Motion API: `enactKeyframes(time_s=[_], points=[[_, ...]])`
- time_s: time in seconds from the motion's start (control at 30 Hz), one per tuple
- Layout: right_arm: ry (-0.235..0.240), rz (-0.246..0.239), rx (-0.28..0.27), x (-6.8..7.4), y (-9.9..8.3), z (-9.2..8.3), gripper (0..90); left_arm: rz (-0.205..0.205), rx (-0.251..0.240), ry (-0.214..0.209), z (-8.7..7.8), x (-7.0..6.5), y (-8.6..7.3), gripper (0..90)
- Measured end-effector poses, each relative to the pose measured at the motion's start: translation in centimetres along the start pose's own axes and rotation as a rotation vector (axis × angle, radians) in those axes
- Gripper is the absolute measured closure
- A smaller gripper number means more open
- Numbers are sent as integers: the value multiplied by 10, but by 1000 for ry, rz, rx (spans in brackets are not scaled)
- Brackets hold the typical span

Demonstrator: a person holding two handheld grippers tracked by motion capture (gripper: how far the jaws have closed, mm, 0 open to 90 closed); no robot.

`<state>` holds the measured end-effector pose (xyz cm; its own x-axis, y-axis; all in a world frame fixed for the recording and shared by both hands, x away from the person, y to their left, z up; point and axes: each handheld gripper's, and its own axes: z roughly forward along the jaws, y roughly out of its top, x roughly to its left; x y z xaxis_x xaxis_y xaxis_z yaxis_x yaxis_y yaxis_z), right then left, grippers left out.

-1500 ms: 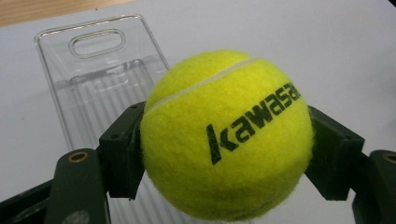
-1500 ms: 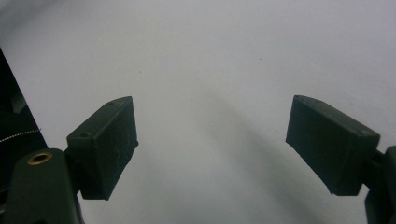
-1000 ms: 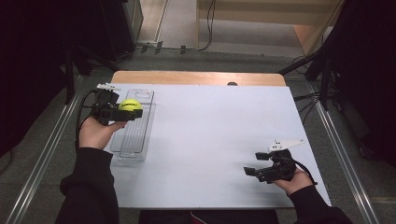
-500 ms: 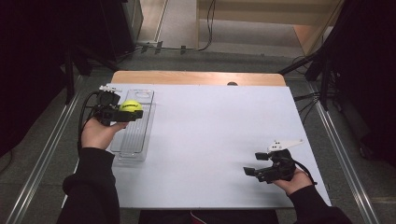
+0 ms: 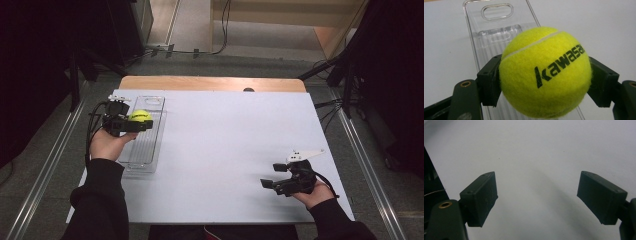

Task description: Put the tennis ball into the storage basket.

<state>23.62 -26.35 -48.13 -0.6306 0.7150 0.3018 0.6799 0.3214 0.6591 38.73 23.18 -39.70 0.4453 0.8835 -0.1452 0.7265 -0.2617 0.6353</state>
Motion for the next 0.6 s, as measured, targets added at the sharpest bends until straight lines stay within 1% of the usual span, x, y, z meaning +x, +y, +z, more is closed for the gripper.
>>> enactKeyframes(time_s=[0.17,0.23,0.43,0.6], points=[[-1,0,0,0,0,0,146,-7,4,7,6,1,-2,265],[0,-1,0,0,0,0,146,-5,14,11,8,2,-3,264],[0,0,1,0,0,0,146,-25,27,21,15,5,-6,263],[1,0,2,0,0,0,146,-30,44,26,20,6,-8,263]])
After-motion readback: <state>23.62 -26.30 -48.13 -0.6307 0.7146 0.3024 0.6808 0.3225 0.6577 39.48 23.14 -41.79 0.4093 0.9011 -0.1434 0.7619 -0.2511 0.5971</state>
